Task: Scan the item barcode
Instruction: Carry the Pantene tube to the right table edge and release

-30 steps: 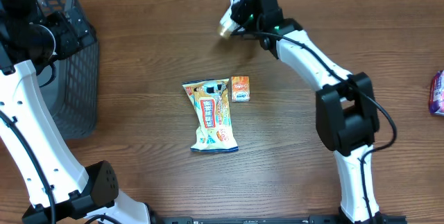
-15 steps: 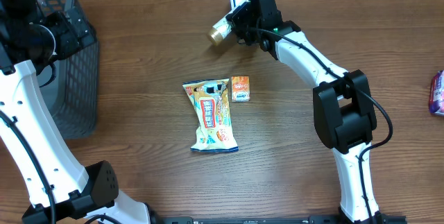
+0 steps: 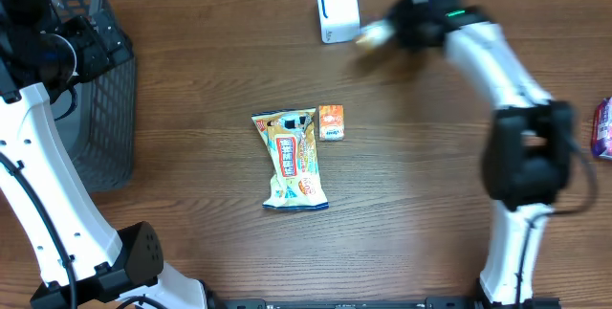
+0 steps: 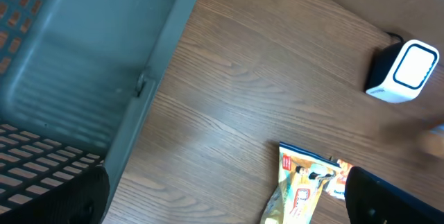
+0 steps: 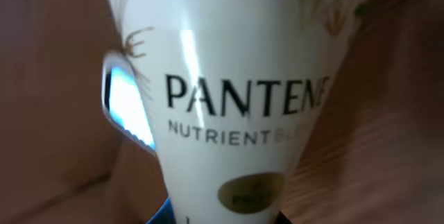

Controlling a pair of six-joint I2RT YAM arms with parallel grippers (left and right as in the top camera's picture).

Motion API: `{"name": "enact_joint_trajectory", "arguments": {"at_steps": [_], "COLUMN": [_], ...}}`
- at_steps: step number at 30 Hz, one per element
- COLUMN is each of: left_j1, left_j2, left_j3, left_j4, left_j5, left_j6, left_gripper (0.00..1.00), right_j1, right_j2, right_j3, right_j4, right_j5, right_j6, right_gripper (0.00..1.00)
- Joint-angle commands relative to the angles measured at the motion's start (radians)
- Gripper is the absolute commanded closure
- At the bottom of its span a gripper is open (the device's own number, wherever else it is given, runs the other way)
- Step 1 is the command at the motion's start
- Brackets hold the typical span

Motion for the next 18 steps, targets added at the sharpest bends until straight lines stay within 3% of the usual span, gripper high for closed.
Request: {"name": "enact_joint_trajectory", "arguments": {"at_steps": [1,9,14,18], "left_j1": [0.010,0.010,0.010,0.010], "left_j2": [-0.014,-0.014,-0.014,-0.014], "left_j3": [-0.002,-0.002,-0.002,-0.002], "left_j4": [-0.002,-0.002,-0.002,-0.002], "left_j5": [-0.005,-0.005,-0.006,-0.006], "left_j6": [0.015,0.015,0.015,0.015], "left_gripper": [0.00,0.00,0.00,0.01], "right_j1": [-0.201,-0.597,-0.758,-0.829], "right_j2": [-0.129,-0.125,-0.125,-0.125], "right_j3": [0.039,0.037,0.024,0.008], "right_j4": [-0.108,-0.497,-0.533,-0.510], "right_j5": [0.019,0.230,0.260,0.286], "right_j6": [-0.042,-0.172,-0.305,-0.312], "right_gripper": [0.96,0.96,0.96,0.96]}}
